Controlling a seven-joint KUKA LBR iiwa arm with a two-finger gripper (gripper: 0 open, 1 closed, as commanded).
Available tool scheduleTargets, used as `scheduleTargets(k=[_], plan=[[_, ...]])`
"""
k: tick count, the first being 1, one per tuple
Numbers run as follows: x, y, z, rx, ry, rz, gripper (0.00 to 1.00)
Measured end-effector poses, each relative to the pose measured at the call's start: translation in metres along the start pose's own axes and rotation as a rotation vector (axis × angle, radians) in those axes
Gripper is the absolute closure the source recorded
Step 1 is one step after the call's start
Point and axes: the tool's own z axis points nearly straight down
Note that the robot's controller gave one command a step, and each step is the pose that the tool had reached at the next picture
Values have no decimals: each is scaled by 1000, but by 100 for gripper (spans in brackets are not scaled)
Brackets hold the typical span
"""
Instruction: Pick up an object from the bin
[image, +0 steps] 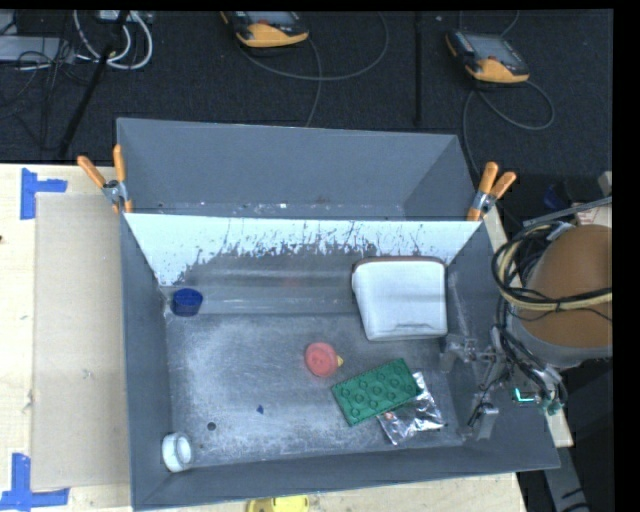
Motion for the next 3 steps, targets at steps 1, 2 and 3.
scheduleTargets(k=[1, 2, 3], plan=[[-28, 51, 75, 0, -2, -123, 0], [-28, 96, 41, 0, -10, -136, 0], [-54, 92, 42, 3, -10, -130, 0]])
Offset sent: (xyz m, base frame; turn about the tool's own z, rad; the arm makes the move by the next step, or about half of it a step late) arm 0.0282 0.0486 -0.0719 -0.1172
